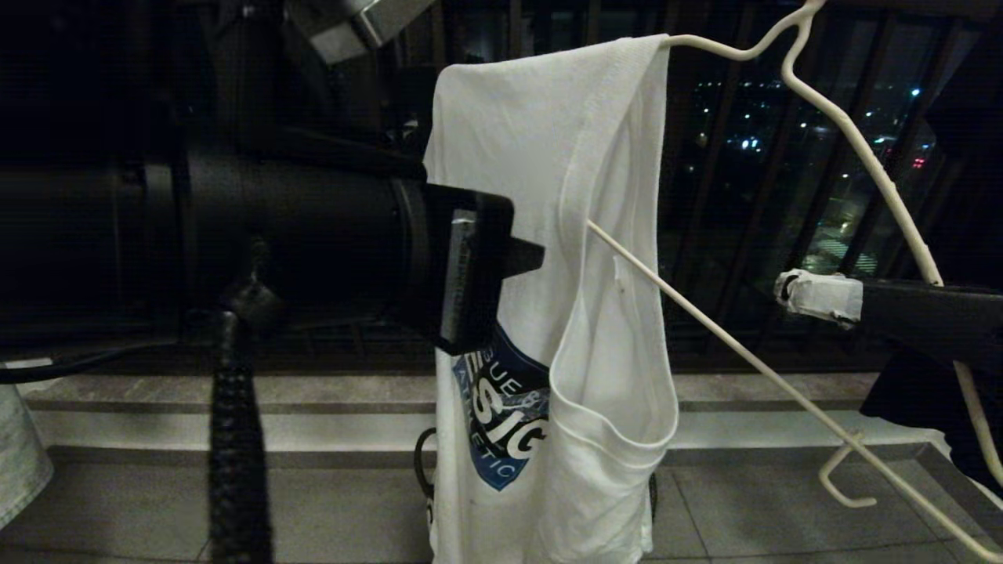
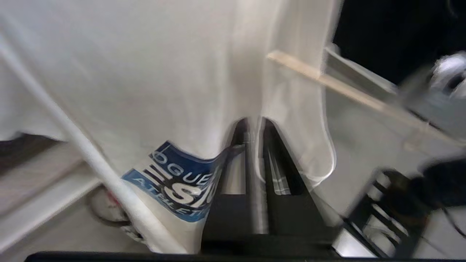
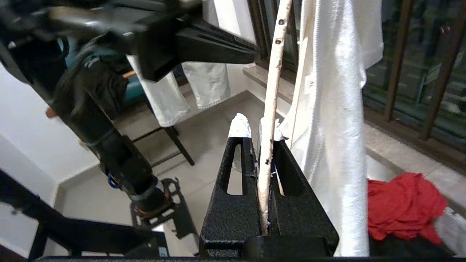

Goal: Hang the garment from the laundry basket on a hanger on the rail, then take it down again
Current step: Hang the clothes on the clothes rack

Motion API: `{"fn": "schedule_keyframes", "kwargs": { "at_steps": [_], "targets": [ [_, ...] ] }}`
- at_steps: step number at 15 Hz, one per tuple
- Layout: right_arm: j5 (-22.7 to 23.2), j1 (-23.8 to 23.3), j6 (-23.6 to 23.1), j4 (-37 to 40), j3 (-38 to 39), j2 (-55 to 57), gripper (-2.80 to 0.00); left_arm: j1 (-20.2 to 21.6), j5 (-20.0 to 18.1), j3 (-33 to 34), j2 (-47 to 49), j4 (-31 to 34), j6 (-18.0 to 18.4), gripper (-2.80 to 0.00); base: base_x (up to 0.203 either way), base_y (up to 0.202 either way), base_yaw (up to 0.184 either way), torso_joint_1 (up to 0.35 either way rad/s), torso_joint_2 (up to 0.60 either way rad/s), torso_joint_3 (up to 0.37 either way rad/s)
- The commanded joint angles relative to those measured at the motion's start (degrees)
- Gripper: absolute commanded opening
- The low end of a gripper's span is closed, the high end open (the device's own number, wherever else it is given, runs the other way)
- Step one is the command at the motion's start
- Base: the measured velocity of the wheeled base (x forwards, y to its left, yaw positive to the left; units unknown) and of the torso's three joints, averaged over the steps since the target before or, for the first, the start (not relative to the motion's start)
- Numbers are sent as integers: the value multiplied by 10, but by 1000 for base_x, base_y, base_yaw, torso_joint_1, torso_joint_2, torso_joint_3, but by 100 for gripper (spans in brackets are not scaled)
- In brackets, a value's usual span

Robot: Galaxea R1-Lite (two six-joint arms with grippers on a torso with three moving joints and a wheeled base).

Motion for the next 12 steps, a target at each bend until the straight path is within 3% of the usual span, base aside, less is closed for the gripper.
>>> {"fn": "schedule_keyframes", "kwargs": {
  "at_steps": [1, 6, 9, 12],
  "targets": [
    [-2, 0, 3, -3, -2, 16, -280, -39, 101, -28, 23, 4, 48, 0, 0, 0, 0, 0, 0, 0],
    [-5, 0, 4, -4, -4, 23, -280, -47, 189, -16, 24, -51, 120, 0, 0, 0, 0, 0, 0, 0],
    [-6, 0, 4, -4, -6, 22, -280, -57, 189, -13, 50, -109, 138, 0, 0, 0, 0, 0, 0, 0],
    [-14, 0, 4, -4, -7, 18, -280, -58, 195, -24, 75, -118, 155, 0, 0, 0, 0, 0, 0, 0]
  ]
}}
